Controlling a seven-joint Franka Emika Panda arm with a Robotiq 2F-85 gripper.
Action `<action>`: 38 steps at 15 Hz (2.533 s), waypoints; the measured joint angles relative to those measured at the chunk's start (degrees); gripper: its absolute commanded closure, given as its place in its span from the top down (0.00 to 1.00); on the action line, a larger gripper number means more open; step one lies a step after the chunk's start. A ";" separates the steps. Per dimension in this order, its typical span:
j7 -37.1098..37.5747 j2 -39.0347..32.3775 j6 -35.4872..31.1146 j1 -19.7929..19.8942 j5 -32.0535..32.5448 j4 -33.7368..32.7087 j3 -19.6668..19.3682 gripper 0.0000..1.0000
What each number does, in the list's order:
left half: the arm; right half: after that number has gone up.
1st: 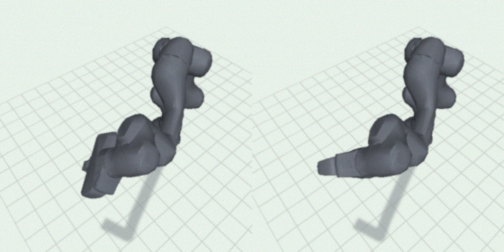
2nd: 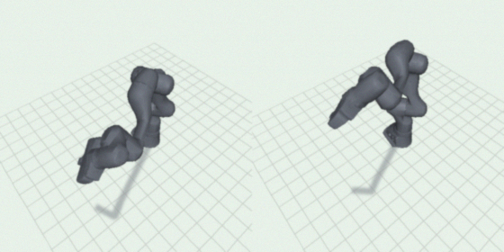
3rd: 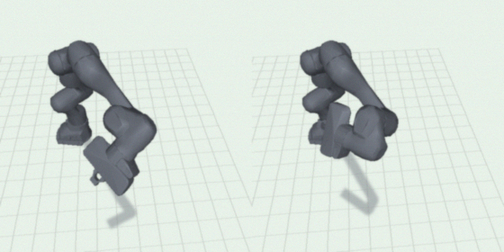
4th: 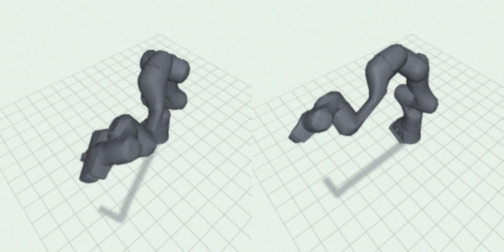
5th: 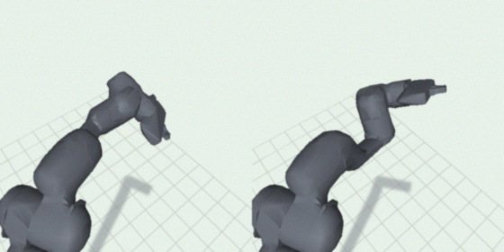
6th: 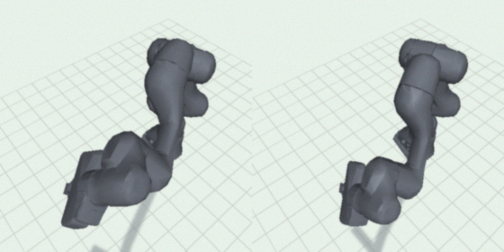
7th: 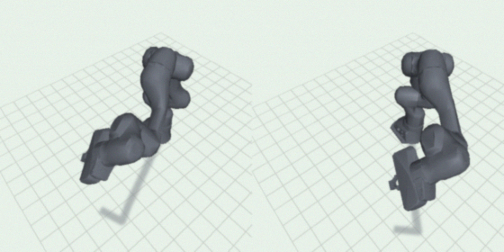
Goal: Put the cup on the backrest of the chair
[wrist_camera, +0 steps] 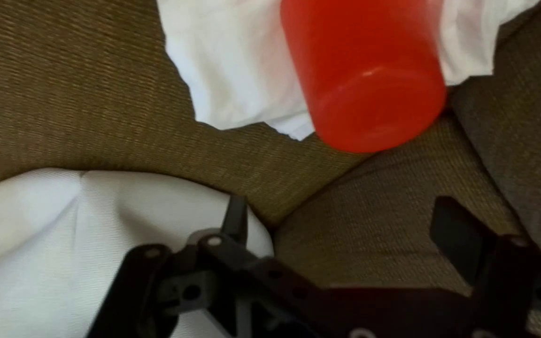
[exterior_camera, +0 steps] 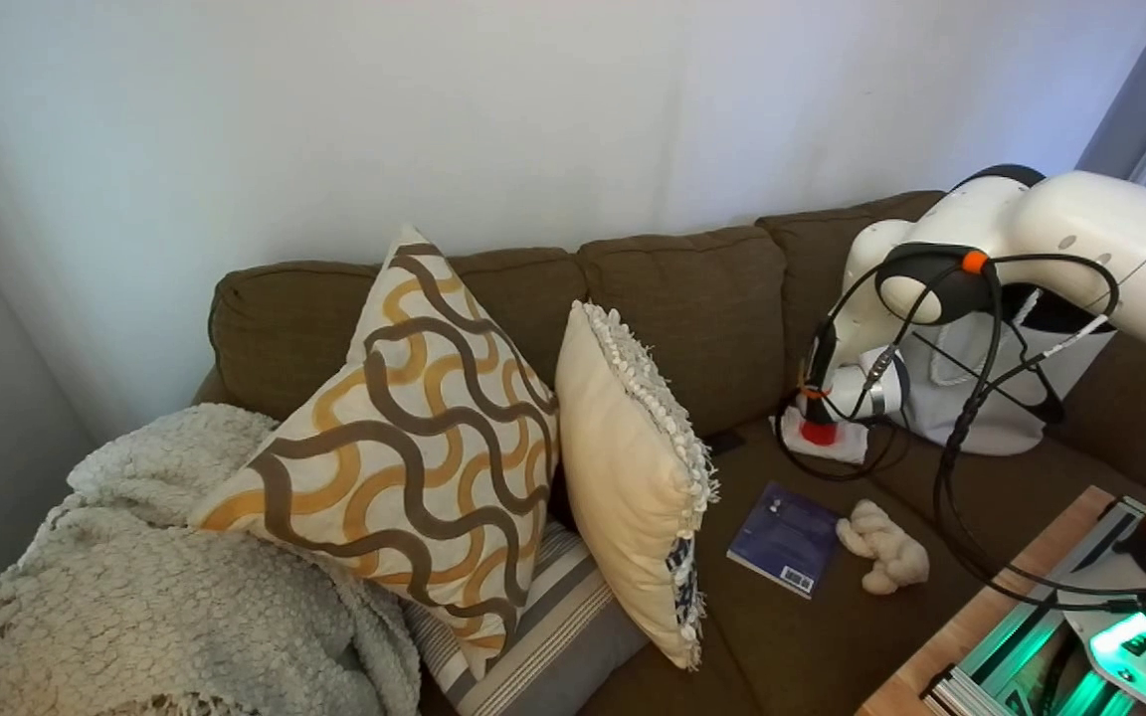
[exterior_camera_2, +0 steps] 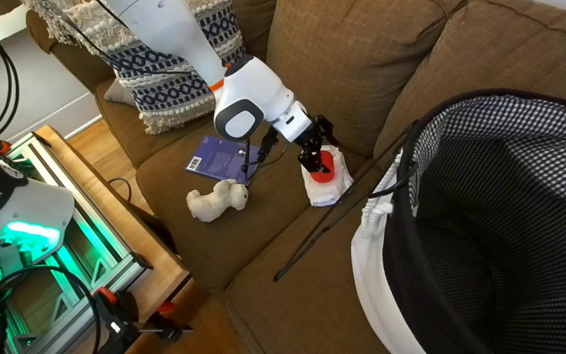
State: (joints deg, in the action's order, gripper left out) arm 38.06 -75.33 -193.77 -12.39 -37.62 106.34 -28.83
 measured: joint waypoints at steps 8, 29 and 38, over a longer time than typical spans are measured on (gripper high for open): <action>-9.02 1.42 -1.75 3.68 0.63 -0.62 6.85 1.00; -8.01 -4.26 7.48 1.32 -2.37 -7.14 1.76 0.42; -16.91 8.09 4.71 3.58 2.27 1.75 3.70 0.42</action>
State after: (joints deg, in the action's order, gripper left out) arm 21.15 -67.24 -189.06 -8.80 -35.36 108.09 -25.14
